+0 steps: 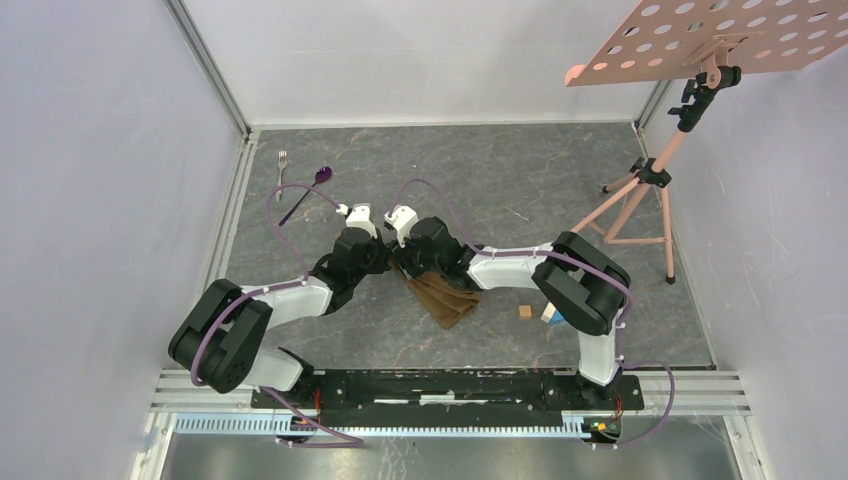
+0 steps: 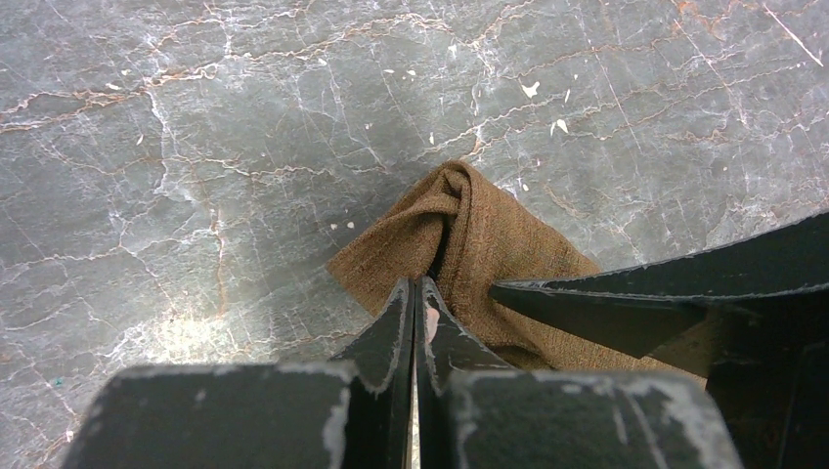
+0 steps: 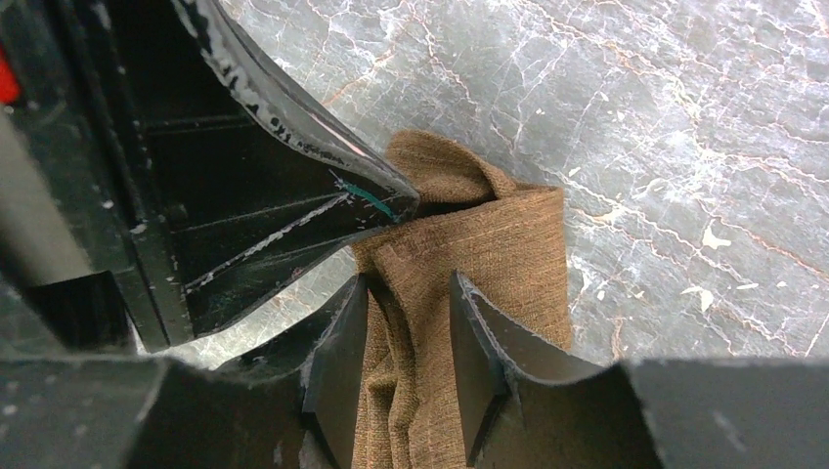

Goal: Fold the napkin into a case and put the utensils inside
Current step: Insert the folded napkin into the top corner of the smaller rectangle folded napkin.

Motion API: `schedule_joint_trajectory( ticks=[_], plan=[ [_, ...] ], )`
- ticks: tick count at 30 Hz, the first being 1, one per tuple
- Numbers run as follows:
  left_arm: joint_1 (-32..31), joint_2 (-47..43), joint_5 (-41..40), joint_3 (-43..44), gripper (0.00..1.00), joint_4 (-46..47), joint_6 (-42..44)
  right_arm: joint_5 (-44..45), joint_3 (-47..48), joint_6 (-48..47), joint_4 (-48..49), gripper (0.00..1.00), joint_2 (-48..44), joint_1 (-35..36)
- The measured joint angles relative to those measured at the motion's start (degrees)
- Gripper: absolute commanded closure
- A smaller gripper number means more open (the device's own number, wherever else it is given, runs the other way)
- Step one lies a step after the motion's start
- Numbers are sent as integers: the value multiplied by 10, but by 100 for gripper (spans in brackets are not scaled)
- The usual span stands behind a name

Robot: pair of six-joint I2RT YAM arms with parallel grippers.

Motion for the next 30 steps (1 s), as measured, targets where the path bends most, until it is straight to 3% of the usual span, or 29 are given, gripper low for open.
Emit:
schedule_joint_trajectory(
  ticks=[8, 10, 14, 15, 30],
  plan=[
    [1, 0, 1, 0, 98, 0, 0, -4, 3, 0, -1, 60, 7, 3],
    [2, 0, 2, 0, 98, 0, 0, -3, 3, 0, -1, 68, 7, 3],
    [3, 0, 4, 0, 98, 0, 0, 3, 4, 0, -1, 98, 7, 3],
    [3, 0, 4, 0, 98, 0, 0, 6, 4, 1, -1, 100, 7, 3],
    [3, -26, 23, -10, 98, 4, -1, 42, 36, 81, -43, 100, 19, 3]
  ],
)
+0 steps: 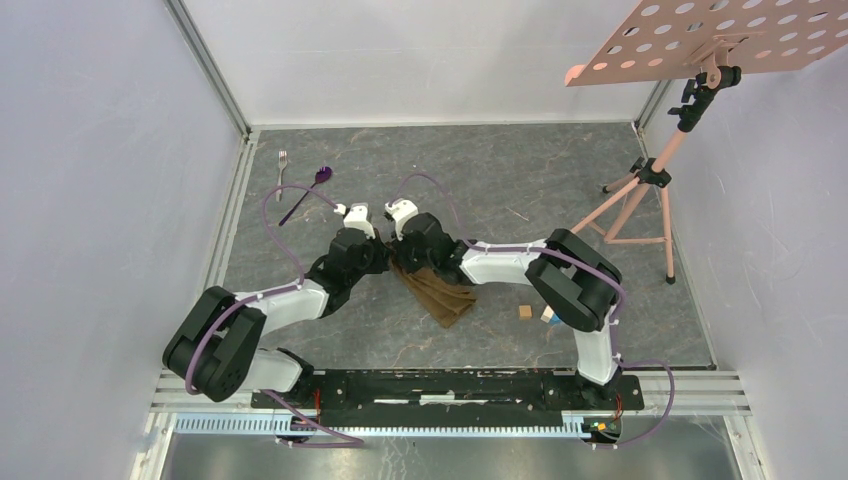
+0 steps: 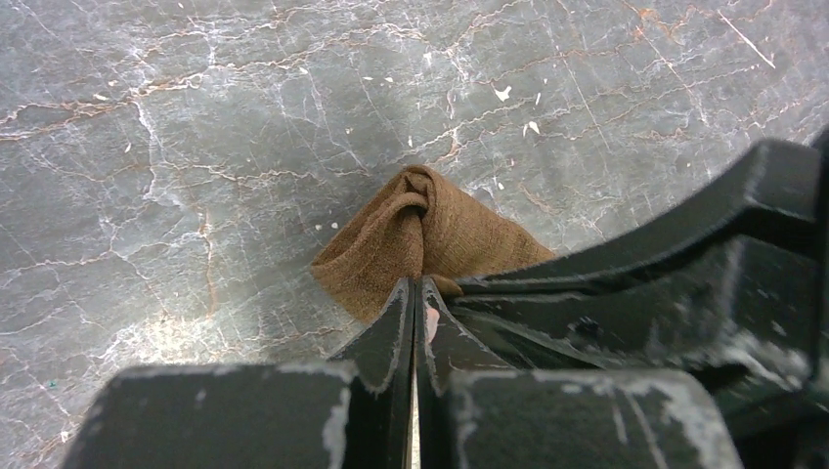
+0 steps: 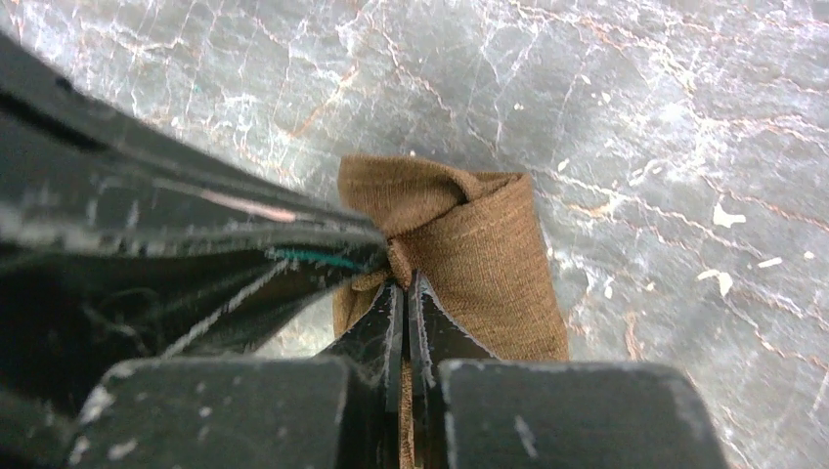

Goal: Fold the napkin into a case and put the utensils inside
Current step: Insert the folded napkin into the top corner of the smaller rectangle folded napkin.

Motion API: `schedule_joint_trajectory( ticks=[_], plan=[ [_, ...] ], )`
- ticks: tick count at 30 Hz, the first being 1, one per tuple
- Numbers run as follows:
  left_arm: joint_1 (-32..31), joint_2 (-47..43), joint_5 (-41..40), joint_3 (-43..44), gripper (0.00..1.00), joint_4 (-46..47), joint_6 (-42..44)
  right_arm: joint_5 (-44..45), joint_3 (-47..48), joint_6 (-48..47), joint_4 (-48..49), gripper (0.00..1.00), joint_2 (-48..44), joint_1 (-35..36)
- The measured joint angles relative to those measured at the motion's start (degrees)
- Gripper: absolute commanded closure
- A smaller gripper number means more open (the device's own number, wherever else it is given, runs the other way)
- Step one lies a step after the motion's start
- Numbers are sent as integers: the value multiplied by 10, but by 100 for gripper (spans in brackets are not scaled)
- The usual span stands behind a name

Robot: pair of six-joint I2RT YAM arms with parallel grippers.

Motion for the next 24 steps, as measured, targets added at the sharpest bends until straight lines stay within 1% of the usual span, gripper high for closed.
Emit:
schedule_joint_trajectory(
  ticks=[6, 10, 14, 20, 24],
  plan=[
    [7, 0, 7, -3, 98, 3, -3, -2, 71, 15, -40, 100, 53, -1],
    [7, 0, 10, -3, 98, 2, -9, 3, 70, 24, -39, 100, 57, -1],
    [7, 0, 11, -3, 98, -5, -17, -10, 49, 24, -5, 100, 55, -1],
    [7, 2, 10, -8, 98, 2, -39, -66, 47, 30, 15, 100, 55, -21],
    [7, 2, 4, -16, 98, 12, -49, -115, 47, 56, 42, 94, 57, -38]
  ],
)
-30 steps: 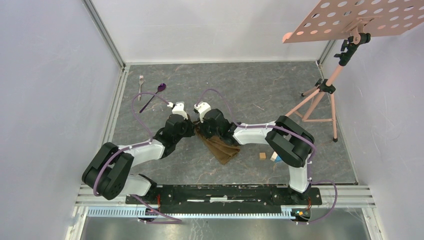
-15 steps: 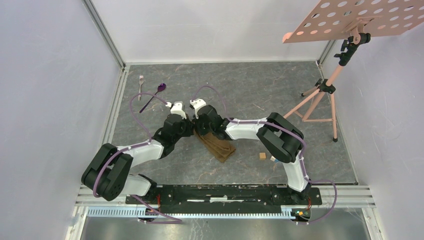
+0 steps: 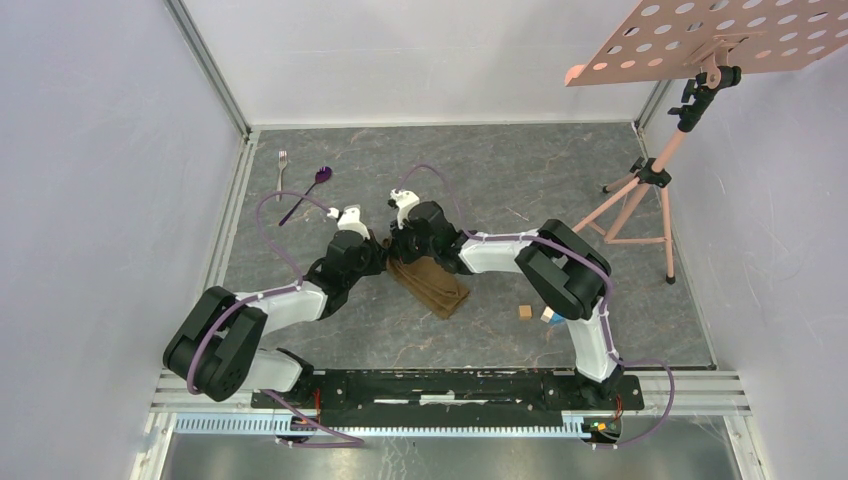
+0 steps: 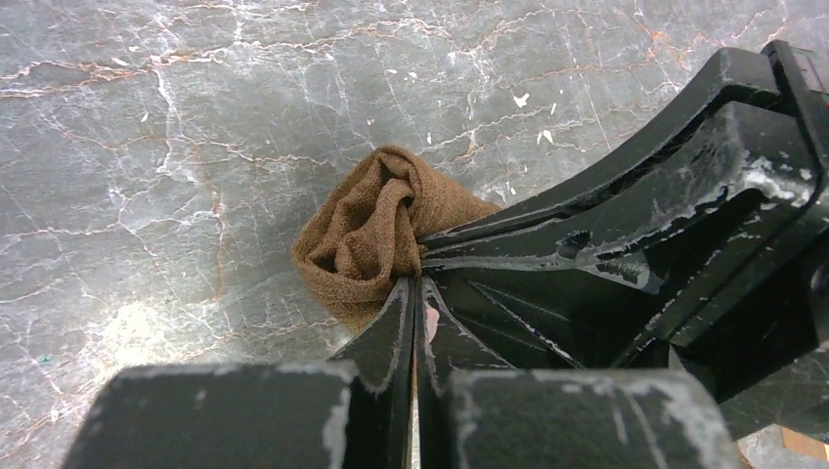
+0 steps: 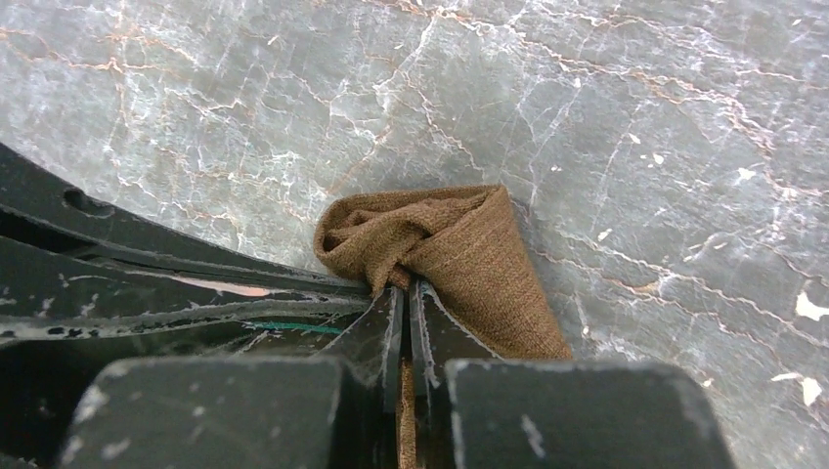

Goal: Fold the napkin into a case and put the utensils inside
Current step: Insert the folded napkin into the top corner of the smaller rectangle folded napkin.

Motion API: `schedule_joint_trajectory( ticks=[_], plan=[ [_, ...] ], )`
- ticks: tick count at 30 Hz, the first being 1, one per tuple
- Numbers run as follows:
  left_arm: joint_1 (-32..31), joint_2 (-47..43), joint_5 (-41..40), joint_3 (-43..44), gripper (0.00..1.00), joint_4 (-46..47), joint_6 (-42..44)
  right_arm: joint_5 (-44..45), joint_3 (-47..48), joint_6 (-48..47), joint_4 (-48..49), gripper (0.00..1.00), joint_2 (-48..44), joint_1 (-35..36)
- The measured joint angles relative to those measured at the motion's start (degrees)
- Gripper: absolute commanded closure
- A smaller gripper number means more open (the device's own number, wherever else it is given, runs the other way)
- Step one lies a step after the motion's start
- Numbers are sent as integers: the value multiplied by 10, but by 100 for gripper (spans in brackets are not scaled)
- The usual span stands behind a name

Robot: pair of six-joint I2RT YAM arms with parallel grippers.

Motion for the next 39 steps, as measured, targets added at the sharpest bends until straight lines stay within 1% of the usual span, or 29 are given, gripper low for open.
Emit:
schedule_joint_trajectory(
  ticks=[1, 3, 6, 12, 17, 24, 29, 31, 33, 34, 37, 39],
  plan=[
    [0, 0, -2, 0, 98, 2, 0, -8, 0, 4, 5, 92, 2, -3],
    [2, 0, -5, 0, 98, 0, 0, -19, -3, 9, 19, 84, 7, -5],
    [3, 0, -4, -1, 98, -6, -1, -28, -29, 9, 48, 74, 8, -6],
    [20, -10, -2, -5, 98, -17, -3, -56, -63, 4, 74, 62, -5, -9],
    [31, -19, 4, -5, 98, -19, -3, -69, -87, -2, 68, 60, -41, -21],
    [32, -19, 8, -7, 98, -19, -3, -73, -84, -4, 66, 67, -44, -37],
    [33, -21, 16, -8, 98, -19, -3, -85, -53, -3, 64, 72, -22, -35],
    [33, -21, 17, -8, 98, -19, -3, -88, -44, -3, 64, 79, -14, -32],
    [33, -21, 18, -8, 98, -19, -3, -91, -34, -3, 64, 92, -3, -29],
    [33, -21, 19, -8, 98, -19, -3, -93, -30, -2, 65, 95, 3, -27],
    [33, -21, 22, -8, 98, -21, -4, -96, -25, -1, 65, 97, 15, -18],
    [33, -21, 21, -7, 98, -27, -7, -91, -25, -2, 64, 96, 19, -9]
  ],
)
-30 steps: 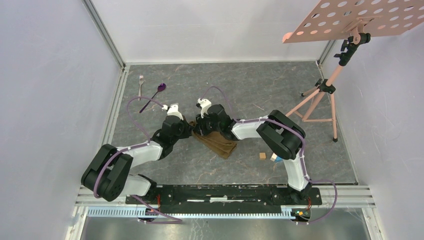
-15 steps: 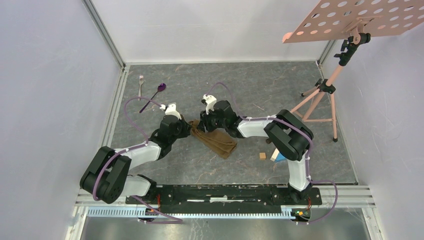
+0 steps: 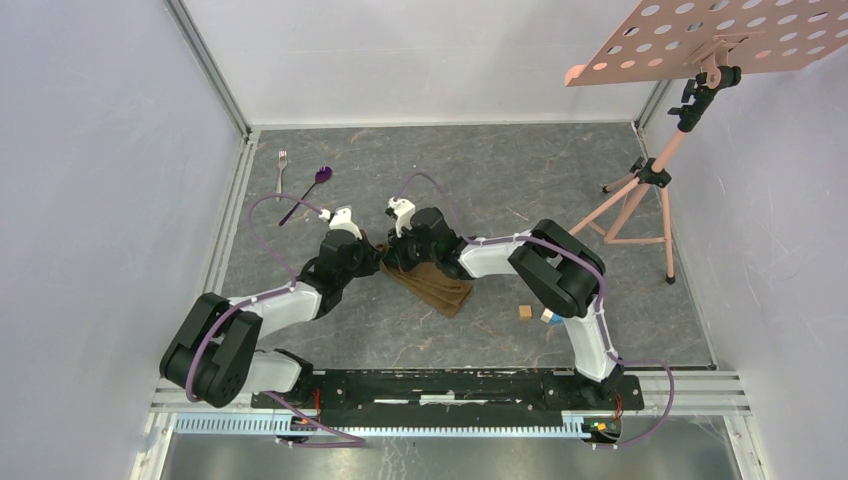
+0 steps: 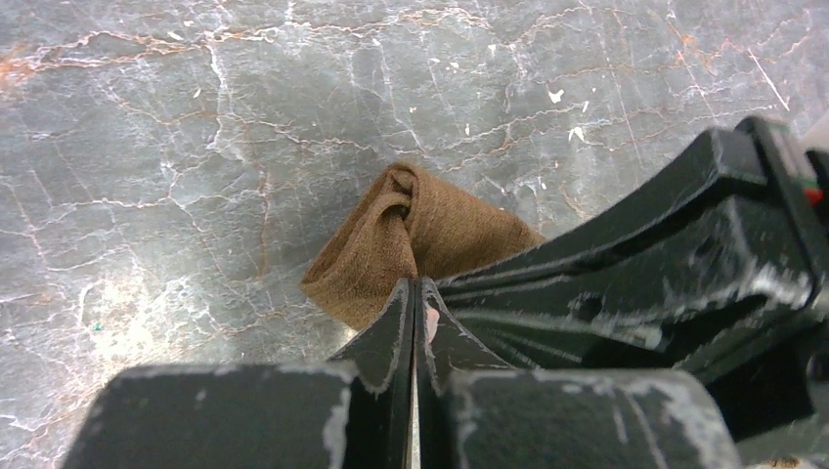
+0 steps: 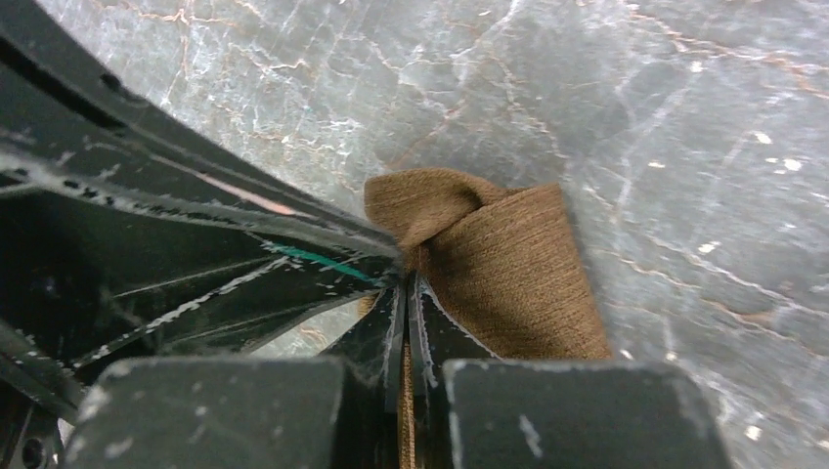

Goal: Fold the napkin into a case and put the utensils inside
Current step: Insert the folded napkin into the top corner of the smaller rectangle folded napkin, then smooth out the smaller rectangle-folded napkin at the center of the board.

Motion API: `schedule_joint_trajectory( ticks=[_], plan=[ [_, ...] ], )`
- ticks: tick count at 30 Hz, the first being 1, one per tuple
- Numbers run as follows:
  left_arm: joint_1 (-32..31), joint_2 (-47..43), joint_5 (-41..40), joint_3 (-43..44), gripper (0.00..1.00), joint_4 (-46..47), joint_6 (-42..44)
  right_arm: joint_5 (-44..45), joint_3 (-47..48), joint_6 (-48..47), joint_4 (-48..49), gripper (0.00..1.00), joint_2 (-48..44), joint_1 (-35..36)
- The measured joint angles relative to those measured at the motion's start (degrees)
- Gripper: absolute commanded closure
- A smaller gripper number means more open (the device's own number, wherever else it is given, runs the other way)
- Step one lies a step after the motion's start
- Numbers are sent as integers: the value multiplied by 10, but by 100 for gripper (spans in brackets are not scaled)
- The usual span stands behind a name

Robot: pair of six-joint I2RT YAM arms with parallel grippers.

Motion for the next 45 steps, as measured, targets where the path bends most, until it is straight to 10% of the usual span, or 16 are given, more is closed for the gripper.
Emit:
schedule_joint_trajectory(
  ticks=[14, 24, 35, 45],
  plan=[
    [8, 12, -2, 4, 98, -12, -42, -41, -45, 32, 16, 64, -31, -28],
    [8, 9, 2, 4, 98, -15, -43, -57, -41, 32, 14, 90, -33, -37],
    [15, 38, 11, 26, 97, -32, -47, -34, 22, 51, 33, 93, 42, -16],
    [31, 40, 37, 76, 46, -108, -53, -42, -24, 6, -66, 52, -66, -37]
  ],
)
